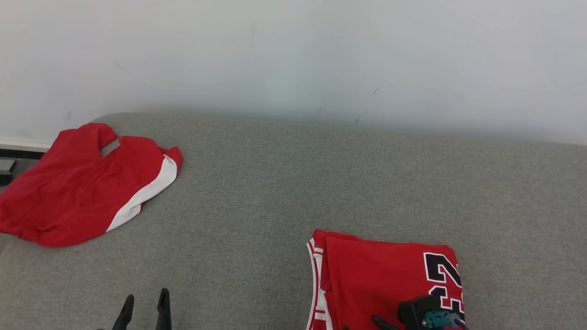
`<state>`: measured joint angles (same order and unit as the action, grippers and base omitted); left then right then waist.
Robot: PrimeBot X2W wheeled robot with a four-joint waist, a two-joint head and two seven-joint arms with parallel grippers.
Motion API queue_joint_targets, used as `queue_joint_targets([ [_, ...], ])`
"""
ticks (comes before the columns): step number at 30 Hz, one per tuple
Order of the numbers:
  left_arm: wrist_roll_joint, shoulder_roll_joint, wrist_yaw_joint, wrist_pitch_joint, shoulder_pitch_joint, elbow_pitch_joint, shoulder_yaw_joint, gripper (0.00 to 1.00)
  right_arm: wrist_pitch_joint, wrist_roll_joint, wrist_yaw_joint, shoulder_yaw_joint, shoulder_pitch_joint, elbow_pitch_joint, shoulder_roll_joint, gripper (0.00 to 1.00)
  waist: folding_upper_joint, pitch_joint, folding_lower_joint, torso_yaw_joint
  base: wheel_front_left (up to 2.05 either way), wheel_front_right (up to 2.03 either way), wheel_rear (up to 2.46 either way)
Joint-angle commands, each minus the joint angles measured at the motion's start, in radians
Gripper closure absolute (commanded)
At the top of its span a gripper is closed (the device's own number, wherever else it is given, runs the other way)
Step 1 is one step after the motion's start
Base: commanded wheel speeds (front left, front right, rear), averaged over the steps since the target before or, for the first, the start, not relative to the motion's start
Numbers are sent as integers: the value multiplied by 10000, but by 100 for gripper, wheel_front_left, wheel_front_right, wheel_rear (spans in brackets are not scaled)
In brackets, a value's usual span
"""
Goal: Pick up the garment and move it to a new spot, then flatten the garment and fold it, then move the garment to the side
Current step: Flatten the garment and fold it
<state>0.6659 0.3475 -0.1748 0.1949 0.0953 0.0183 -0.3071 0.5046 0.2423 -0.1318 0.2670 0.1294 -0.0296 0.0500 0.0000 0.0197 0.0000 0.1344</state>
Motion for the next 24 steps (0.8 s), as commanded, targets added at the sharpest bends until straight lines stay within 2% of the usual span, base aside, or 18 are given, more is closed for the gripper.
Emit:
queue_joint_targets([
  [1,15,36,39,28,-5,15,25,0,-91,-31,16,35,70,-9,4,0,0,-41,0,-19,0,0,0],
  [14,79,135,194,-63,-347,193,-82,0,-625,-1593,16,776,-777,1430,1,0,0,-339,0,360,0,0,0],
  [18,87,129,228,-21,-374,287,-118,0,-584,-1664,16,964,-932,1770,2,0,0,-333,0,484,0,0,0],
  [19,87,119,233,-10,-378,310,-134,0,-580,-1664,16,958,-958,1833,2,20,0,-335,0,519,0,0,0],
  [20,89,112,247,-8,-380,337,-148,0,-582,-1670,16,961,-989,1891,4,51,0,-336,0,549,0,0,0],
  [21,96,100,258,7,-373,354,-157,0,-587,-1713,16,990,-1036,1923,2,86,0,-340,0,571,0,0,0],
  [22,108,96,270,5,-377,373,-158,0,-594,-1684,16,1006,-1071,1946,1,99,0,-342,0,592,0,0,0],
  [24,111,93,290,35,-385,405,-160,0,-644,-1606,16,1077,-1130,1945,1,100,0,-352,0,628,0,0,0],
])
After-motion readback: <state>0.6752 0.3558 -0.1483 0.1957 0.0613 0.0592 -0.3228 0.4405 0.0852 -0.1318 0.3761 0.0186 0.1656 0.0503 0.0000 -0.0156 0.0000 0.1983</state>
